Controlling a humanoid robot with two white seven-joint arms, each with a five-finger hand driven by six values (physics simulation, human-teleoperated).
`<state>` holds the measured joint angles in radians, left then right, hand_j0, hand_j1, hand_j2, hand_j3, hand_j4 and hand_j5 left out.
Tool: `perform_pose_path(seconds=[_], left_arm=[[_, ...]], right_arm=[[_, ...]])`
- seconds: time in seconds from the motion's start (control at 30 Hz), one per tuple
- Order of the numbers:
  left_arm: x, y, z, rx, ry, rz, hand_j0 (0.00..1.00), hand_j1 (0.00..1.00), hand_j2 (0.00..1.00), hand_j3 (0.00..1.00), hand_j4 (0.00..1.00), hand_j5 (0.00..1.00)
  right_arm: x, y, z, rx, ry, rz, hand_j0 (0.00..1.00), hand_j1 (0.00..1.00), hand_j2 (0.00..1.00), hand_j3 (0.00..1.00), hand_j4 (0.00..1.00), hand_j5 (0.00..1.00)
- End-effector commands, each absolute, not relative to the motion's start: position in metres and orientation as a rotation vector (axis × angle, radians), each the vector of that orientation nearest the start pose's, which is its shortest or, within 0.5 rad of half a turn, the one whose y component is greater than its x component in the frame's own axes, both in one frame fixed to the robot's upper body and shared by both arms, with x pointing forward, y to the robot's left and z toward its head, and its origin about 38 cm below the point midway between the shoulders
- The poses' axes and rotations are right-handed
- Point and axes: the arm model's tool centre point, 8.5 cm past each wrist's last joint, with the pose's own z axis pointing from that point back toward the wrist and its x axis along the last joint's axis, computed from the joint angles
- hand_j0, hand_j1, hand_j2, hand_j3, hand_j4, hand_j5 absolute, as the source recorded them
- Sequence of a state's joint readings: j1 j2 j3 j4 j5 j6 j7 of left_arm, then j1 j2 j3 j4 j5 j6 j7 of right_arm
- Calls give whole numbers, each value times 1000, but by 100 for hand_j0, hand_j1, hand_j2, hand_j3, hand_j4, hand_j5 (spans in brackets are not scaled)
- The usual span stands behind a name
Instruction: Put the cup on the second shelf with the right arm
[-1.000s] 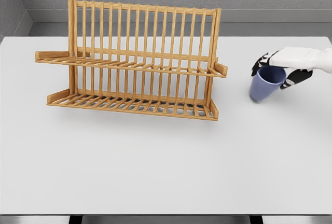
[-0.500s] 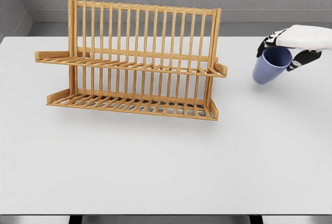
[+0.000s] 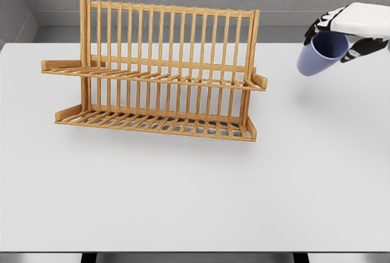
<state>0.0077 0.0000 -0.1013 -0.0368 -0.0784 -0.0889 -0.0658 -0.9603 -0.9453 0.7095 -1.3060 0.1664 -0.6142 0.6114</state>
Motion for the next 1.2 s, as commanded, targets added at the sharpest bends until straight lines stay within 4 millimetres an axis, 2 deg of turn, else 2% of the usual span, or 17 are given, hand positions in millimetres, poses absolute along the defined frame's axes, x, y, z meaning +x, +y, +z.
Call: perform_pose_path(seconds=[0.0, 0.07, 0.3, 0.37, 0.5, 0.53, 0.73, 0.9, 1.03, 1.17], left_arm=[[16, 263, -262, 12, -104, -188, 100, 100, 100, 100, 100, 100], [16, 263, -262, 12, -104, -188, 100, 100, 100, 100, 100, 100], [16, 263, -262, 12, -104, -188, 100, 100, 100, 100, 100, 100], [16, 263, -262, 12, -104, -188, 100, 100, 100, 100, 100, 100], [16, 263, -262, 12, -104, -188, 100, 100, 100, 100, 100, 100], [16, 263, -262, 12, -104, -188, 100, 100, 100, 100, 100, 100], [16, 263, -262, 12, -104, -186, 100, 100, 100, 100, 100, 100], [16, 263, -262, 12, -104, -188, 100, 100, 100, 100, 100, 100], [16, 263, -262, 12, -104, -188, 100, 100, 100, 100, 100, 100], [16, 263, -262, 12, -104, -188, 100, 100, 100, 100, 100, 100]], right_arm=[[464, -354, 343, -554, -1468, 2002, 67, 67, 67, 67, 67, 67], [464, -354, 344, -555, -1471, 2004, 67, 67, 67, 67, 67, 67], [451, -326, 354, -547, -1529, 2090, 67, 67, 67, 67, 67, 67], [451, -329, 365, -578, -1554, 2071, 67, 67, 67, 67, 67, 67], [451, -329, 367, -582, -1561, 2070, 67, 67, 67, 67, 67, 67], [451, -330, 373, -598, -1577, 2060, 67, 67, 67, 67, 67, 67], [434, -302, 383, -591, -1640, 2150, 67, 67, 67, 67, 67, 67], [427, -291, 382, -576, -1660, 2182, 67, 67, 67, 67, 67, 67], [418, -272, 380, -543, -1694, 2237, 67, 67, 67, 67, 67, 67], [419, -258, 372, -496, -1711, 2253, 67, 67, 67, 67, 67, 67]])
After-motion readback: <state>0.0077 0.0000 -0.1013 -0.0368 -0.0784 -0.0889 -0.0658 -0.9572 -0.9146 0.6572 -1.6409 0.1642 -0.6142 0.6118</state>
